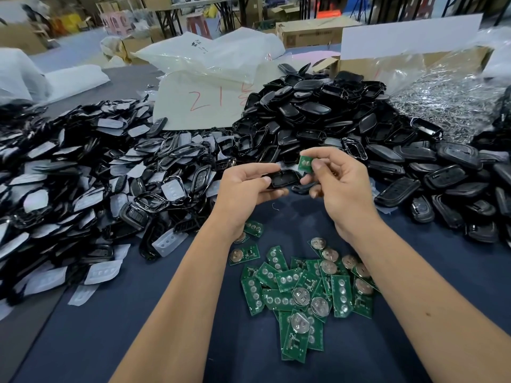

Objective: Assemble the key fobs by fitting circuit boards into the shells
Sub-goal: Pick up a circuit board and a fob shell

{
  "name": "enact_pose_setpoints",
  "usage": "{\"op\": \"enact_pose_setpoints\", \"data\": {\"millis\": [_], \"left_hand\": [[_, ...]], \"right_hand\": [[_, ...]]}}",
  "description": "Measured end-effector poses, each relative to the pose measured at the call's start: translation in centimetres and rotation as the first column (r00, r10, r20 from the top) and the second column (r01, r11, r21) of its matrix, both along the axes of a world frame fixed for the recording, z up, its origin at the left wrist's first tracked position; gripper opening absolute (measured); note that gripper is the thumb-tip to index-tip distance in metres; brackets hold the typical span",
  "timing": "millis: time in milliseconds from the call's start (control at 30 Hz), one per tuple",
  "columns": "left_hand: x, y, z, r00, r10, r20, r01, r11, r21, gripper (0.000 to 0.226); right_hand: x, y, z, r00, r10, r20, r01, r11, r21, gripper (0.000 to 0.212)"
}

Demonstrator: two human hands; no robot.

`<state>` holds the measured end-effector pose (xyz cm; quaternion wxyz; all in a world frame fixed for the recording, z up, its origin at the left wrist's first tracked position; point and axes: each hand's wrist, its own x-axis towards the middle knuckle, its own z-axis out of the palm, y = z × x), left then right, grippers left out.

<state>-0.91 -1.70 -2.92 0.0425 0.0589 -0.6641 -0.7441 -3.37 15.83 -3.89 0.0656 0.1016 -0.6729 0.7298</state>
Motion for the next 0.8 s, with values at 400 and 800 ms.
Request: {"op": "enact_pose_setpoints", "data": {"millis": [400, 800], "left_hand": [[0.27, 0.49, 0.14, 0.995, -0.084, 0.052, 0.086, 0.996, -0.030, 0.034], [0.28, 0.40, 0.05, 0.991, -0.113, 0.064, 0.115, 0.993, -0.018, 0.034]], "right_hand": [[-0.11, 0.06, -0.88, 0.997, -0.081, -0.020, 0.083, 0.988, 0.133, 0.006], [0.31, -0.36, -0.70, 0.997, -0.052, -0.063, 0.067, 0.959, 0.274, 0.010]]}}
